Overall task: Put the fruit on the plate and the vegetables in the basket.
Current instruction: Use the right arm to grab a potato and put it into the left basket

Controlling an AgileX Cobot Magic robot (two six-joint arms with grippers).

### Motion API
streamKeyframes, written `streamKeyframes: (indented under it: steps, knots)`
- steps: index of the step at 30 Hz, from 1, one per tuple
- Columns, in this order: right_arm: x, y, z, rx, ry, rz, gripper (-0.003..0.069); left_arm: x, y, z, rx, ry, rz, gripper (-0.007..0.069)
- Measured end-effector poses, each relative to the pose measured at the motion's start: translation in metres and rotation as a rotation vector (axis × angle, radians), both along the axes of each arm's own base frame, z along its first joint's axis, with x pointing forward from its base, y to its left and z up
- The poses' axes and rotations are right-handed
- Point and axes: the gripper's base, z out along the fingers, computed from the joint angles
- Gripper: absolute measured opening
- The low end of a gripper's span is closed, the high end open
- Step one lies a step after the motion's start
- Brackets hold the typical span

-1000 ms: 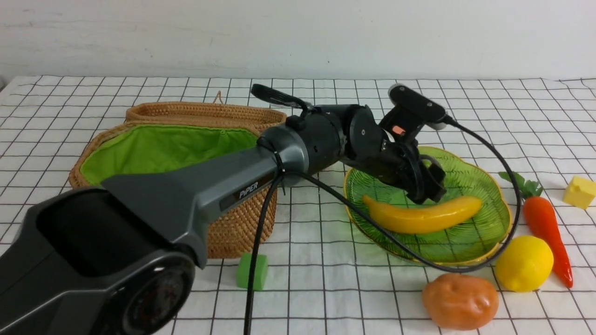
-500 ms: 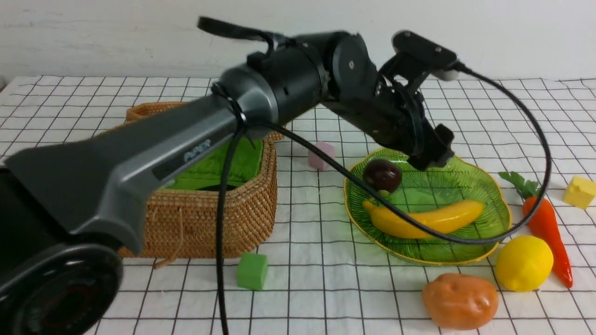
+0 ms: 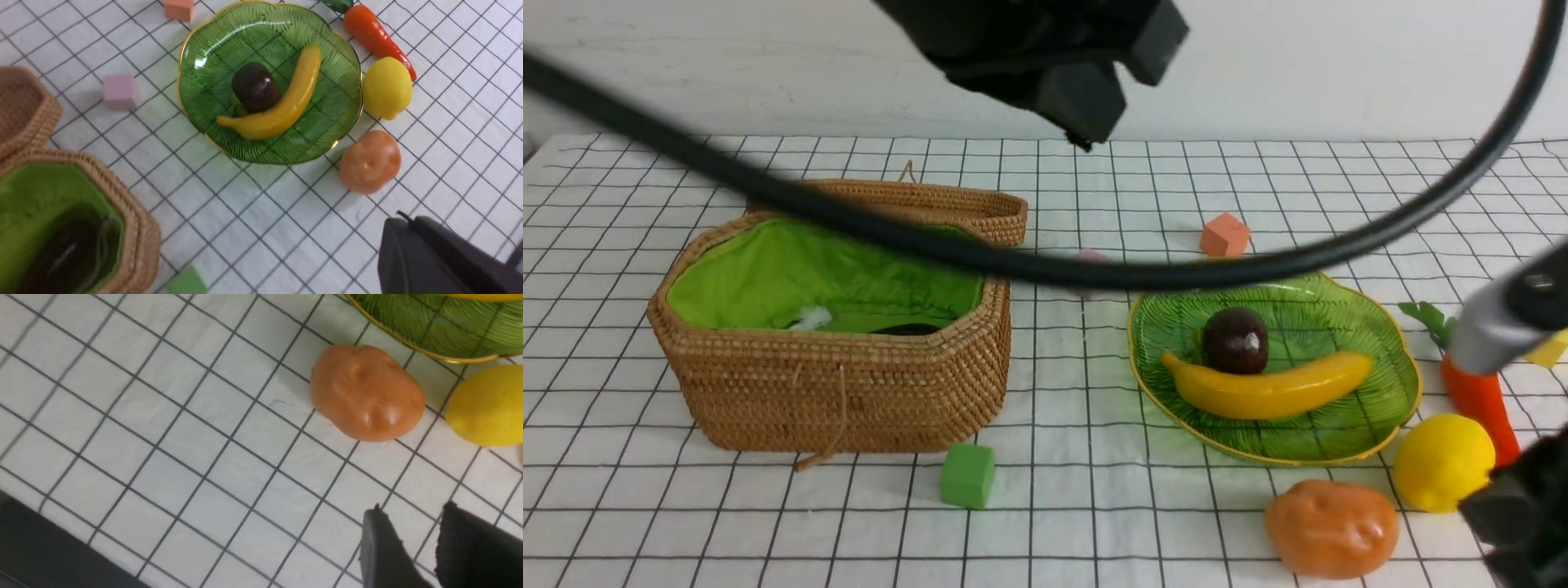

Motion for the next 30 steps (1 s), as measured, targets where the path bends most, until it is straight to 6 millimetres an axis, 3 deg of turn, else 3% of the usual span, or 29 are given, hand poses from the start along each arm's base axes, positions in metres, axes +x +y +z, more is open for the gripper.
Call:
streamKeyframes:
  steps: [2,4,6,8,9,10,15,18,24,27,30]
  knots:
    - [0.011,0.003,-0.007,-0.021,0.021,-0.003,0.0235,-0.009,0.008,-0.009,0.021,0.028,0.002,-0.0013]
    - [0.029,0.005,-0.019,-0.056,0.063,-0.011,0.0235,-0.033,0.028,-0.024,0.050,0.065,0.002,-0.0013]
    - [0.046,0.001,-0.030,-0.069,0.105,-0.002,0.0235,-0.067,0.055,-0.056,0.068,0.112,0.003,-0.0013]
    - [0.049,-0.002,-0.031,-0.072,0.110,-0.002,0.0235,-0.077,0.062,-0.065,0.055,0.110,0.005,-0.0013]
    - [0.055,-0.008,-0.032,-0.060,0.115,0.013,0.0237,-0.100,0.079,-0.090,0.033,0.123,0.008,-0.0013]
    - [0.057,-0.009,-0.032,-0.054,0.110,0.026,0.0239,-0.112,0.088,-0.101,0.013,0.116,0.006,-0.0013]
    - [0.070,-0.006,-0.042,-0.085,0.072,0.201,0.0304,-0.153,0.119,-0.134,-0.051,0.020,-0.046,-0.0013]
    - [0.080,-0.001,-0.058,-0.140,0.095,0.338,0.0405,-0.166,0.130,-0.137,-0.073,-0.049,-0.068,-0.0013]
    - [0.098,0.004,-0.090,-0.220,0.157,0.481,0.0636,-0.174,0.137,-0.131,-0.123,-0.132,-0.073,-0.0013]
    - [0.108,0.006,-0.104,-0.247,0.158,0.506,0.0679,-0.174,0.137,-0.131,-0.122,-0.142,-0.079,-0.0013]
    - [0.115,0.008,-0.115,-0.267,0.159,0.539,0.0678,-0.173,0.137,-0.130,-0.125,-0.148,-0.080,-0.0013]
